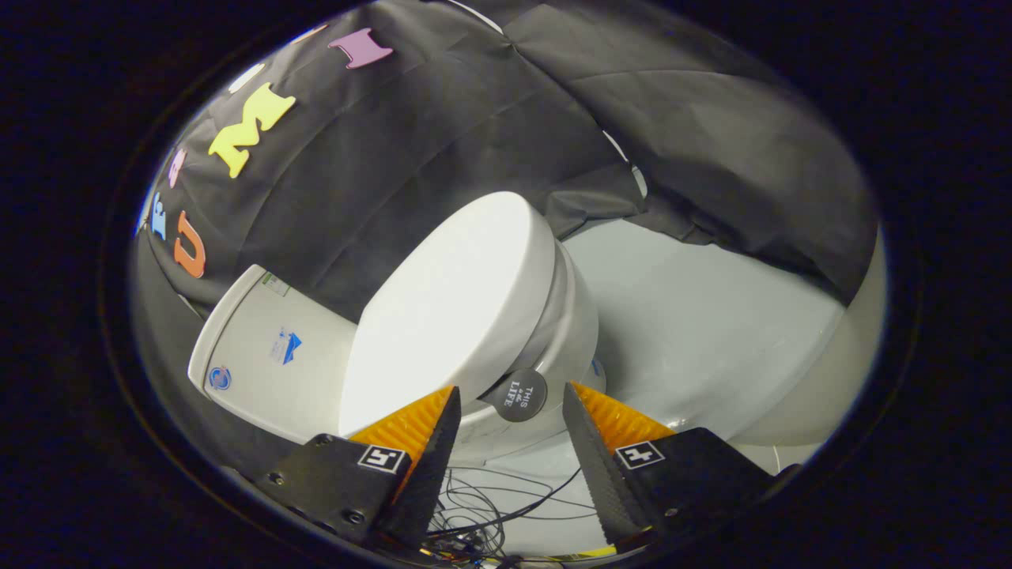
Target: Open the toilet lid.
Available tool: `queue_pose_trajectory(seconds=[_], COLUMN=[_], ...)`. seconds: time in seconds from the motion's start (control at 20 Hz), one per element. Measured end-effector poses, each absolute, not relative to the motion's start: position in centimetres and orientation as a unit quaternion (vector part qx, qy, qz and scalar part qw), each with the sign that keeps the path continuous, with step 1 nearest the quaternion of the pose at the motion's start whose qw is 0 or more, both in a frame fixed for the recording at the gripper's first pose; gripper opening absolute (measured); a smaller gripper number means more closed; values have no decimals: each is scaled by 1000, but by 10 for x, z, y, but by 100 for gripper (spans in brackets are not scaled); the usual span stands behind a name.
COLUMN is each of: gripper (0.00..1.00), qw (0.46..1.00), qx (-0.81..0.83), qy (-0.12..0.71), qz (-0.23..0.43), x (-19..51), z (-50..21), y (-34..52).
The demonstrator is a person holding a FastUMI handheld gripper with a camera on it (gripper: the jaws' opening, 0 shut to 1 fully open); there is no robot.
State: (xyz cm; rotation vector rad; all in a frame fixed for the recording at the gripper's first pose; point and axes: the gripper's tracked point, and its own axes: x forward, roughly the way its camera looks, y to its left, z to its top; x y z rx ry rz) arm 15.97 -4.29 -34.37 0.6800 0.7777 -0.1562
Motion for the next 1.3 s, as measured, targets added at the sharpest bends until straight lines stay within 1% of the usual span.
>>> queue_pose_trajectory(seconds=[0.3, 0.5, 0.6, 0.7, 0.8, 1.1, 1.15, 1.2, 1.25, 1.3], gripper=[74, 59, 50, 44, 35, 27, 25, 19, 17, 13], qw=[845, 830, 825, 819, 811, 792, 789, 786, 785, 784], qx=[348, 393, 409, 427, 444, 483, 491, 497, 499, 500], qy=[399, 389, 383, 378, 375, 368, 364, 362, 362, 361], qz=[-78, -80, -74, -71, -63, -61, -63, -66, -67, -69], x=[164, 171, 176, 181, 185, 186, 187, 186, 187, 187], z=[-373, -375, -375, -375, -375, -373, -371, -369, -367, -366], y=[-44, -46, -45, -46, -42, -44, -44, -45, -43, -43])
